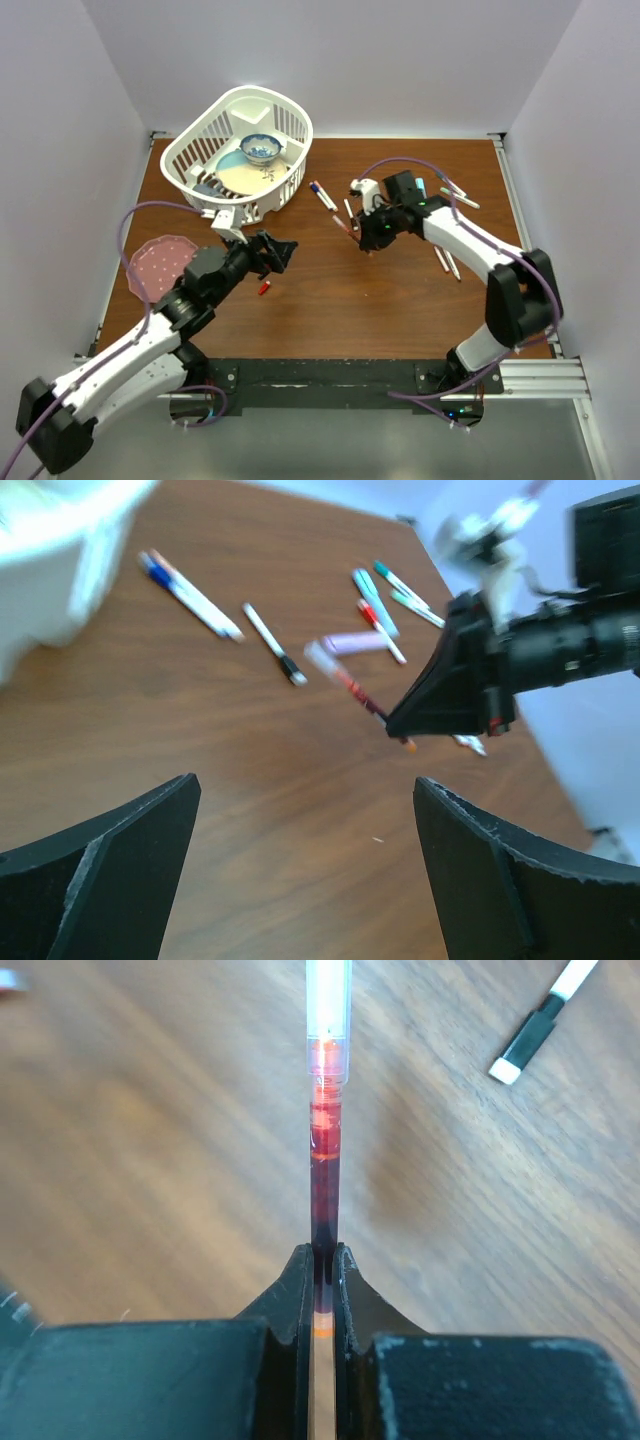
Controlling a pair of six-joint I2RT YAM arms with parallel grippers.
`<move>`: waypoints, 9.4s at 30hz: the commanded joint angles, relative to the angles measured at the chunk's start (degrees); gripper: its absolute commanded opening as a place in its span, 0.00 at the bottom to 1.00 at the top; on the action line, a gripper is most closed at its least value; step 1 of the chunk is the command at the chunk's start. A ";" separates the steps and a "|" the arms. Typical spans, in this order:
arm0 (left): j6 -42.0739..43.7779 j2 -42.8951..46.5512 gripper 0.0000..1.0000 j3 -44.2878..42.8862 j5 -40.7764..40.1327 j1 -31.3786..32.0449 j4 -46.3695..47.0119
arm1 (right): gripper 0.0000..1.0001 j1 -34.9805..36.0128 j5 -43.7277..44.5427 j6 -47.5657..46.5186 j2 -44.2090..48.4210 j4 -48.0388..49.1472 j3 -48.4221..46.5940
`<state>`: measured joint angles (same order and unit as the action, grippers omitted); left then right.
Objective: Open the pen caps
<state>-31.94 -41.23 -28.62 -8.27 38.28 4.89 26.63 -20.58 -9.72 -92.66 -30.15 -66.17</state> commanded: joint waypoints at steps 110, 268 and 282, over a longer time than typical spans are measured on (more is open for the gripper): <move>-23.62 -19.86 0.00 -14.44 -23.00 -9.97 13.58 | 0.00 5.18 -15.02 -9.18 6.44 1.85 5.62; -36.52 -42.77 0.96 -19.01 2.39 9.52 28.33 | 0.00 -16.44 -30.83 -11.55 16.02 -3.15 3.42; -28.62 -51.67 0.58 -32.72 -8.95 15.15 16.30 | 0.00 -16.44 -33.30 -11.47 16.72 -2.55 4.21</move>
<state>-64.84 -92.05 -57.10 -10.48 52.49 24.27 10.37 -51.48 -21.67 -77.49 -34.89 -62.13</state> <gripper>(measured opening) 0.639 0.252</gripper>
